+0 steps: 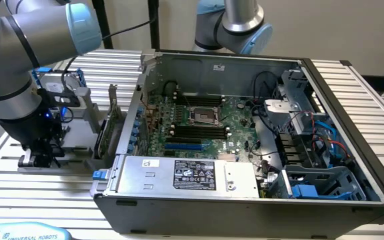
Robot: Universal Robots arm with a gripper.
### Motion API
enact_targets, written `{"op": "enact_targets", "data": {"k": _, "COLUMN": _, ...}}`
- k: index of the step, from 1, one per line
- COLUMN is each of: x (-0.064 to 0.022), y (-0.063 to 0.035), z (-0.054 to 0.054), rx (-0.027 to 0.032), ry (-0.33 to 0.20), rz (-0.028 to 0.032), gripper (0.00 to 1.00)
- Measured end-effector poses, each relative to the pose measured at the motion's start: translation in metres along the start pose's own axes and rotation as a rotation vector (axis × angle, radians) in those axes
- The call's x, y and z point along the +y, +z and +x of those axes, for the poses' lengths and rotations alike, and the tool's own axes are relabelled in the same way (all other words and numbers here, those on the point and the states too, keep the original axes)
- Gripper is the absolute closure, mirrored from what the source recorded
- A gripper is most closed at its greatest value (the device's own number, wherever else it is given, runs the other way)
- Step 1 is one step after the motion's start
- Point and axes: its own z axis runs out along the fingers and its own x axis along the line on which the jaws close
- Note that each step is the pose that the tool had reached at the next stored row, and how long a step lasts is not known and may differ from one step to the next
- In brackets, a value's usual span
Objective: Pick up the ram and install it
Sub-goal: 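Pick up the ram and move it above insertion slot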
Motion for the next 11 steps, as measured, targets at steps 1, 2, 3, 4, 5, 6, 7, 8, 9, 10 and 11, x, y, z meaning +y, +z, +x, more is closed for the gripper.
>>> {"op": "enact_targets", "data": {"k": 1, "x": 0.0000, "y": 0.0017, "z": 0.0012, "rx": -0.0017, "ry": 0.000, "rz": 0.0003, "gripper": 0.64}}
{"op": "enact_targets", "data": {"k": 2, "x": 0.0000, "y": 0.0030, "z": 0.0024, "rx": -0.0042, "ry": 0.000, "rz": 0.0005, "gripper": 0.64}}
{"op": "enact_targets", "data": {"k": 3, "x": 0.0000, "y": 0.0040, "z": 0.0033, "rx": -0.0081, "ry": 0.000, "rz": 0.0005, "gripper": 0.64}}
{"op": "enact_targets", "data": {"k": 4, "x": 0.0001, "y": 0.0047, "z": 0.0037, "rx": -0.0116, "ry": 0.000, "rz": 0.0007, "gripper": 0.64}}
{"op": "enact_targets", "data": {"k": 5, "x": 0.0001, "y": 0.0049, "z": 0.0038, "rx": -0.0147, "ry": 0.000, "rz": 0.0008, "gripper": 0.64}}
{"op": "enact_targets", "data": {"k": 6, "x": 0.0001, "y": 0.0049, "z": 0.0037, "rx": -0.0174, "ry": 0.000, "rz": 0.0004, "gripper": 0.64}}
{"op": "enact_targets", "data": {"k": 7, "x": 0.0000, "y": 0.0049, "z": 0.0037, "rx": -0.0192, "ry": 0.000, "rz": 0.0001, "gripper": 0.64}}
{"op": "enact_targets", "data": {"k": 8, "x": 0.0000, "y": 0.0050, "z": 0.0037, "rx": -0.0206, "ry": 0.000, "rz": -0.0004, "gripper": 0.64}}
{"op": "enact_targets", "data": {"k": 9, "x": 0.0000, "y": 0.0051, "z": 0.0038, "rx": -0.0216, "ry": 0.000, "rz": -0.0011, "gripper": 0.64}}
{"op": "enact_targets", "data": {"k": 10, "x": 0.0002, "y": 0.0050, "z": 0.0038, "rx": -0.0224, "ry": 0.000, "rz": -0.0021, "gripper": 0.64}}
{"op": "enact_targets", "data": {"k": 11, "x": 0.0005, "y": 0.0050, "z": 0.0038, "rx": -0.0235, "ry": 0.000, "rz": -0.0029, "gripper": 0.64}}
